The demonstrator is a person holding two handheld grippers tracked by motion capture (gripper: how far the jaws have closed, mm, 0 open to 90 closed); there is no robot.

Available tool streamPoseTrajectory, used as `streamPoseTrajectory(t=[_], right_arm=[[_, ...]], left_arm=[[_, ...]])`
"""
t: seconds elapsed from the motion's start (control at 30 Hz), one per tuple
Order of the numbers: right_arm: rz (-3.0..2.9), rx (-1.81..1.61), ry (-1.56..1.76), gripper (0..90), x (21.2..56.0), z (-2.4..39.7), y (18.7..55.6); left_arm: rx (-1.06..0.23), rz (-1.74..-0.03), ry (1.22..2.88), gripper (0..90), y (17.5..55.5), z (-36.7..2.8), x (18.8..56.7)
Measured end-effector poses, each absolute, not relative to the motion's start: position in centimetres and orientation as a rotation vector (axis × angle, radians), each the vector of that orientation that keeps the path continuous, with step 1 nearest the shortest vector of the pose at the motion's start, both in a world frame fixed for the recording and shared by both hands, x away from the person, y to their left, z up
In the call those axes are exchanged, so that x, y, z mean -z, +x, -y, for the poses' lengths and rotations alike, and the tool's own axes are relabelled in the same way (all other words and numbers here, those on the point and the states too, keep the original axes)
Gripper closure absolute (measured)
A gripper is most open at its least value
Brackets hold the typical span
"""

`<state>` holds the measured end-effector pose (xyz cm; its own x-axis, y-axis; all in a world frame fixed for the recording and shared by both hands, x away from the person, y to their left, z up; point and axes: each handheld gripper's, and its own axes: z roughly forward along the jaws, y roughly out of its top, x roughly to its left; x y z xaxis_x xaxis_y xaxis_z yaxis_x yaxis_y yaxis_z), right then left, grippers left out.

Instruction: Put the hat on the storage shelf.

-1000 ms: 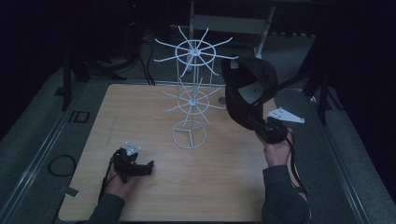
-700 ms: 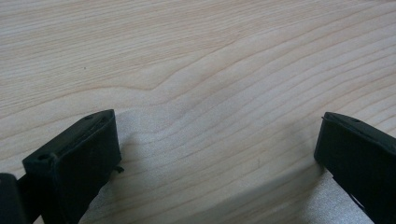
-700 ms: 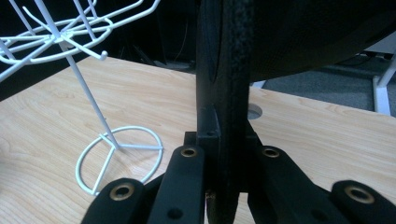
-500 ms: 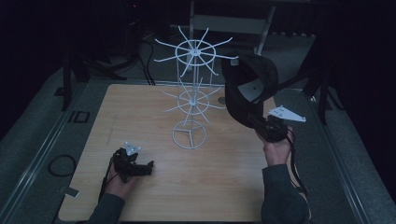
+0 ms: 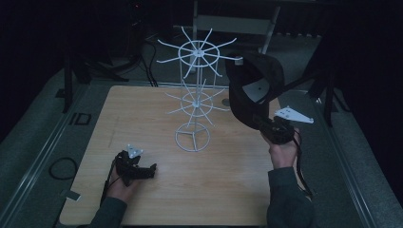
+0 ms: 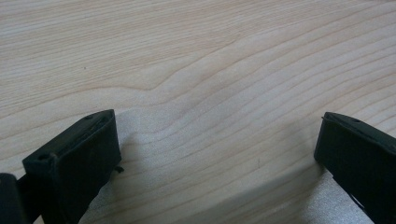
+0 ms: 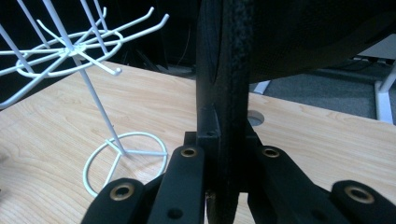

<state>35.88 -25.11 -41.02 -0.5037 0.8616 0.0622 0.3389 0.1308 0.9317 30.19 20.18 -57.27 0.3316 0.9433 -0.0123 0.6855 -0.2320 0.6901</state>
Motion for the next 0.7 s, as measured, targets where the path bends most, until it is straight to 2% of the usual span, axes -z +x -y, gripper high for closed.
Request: streamPoseTrajectory(t=[0.7], right_arm=[[-1.891, -1.399, 1.123, 86.6, 39.9, 24.9, 35.1]], left_arm=[[-0.556, -1.424, 2.002, 0.2, 30.2, -20.2, 57.3]])
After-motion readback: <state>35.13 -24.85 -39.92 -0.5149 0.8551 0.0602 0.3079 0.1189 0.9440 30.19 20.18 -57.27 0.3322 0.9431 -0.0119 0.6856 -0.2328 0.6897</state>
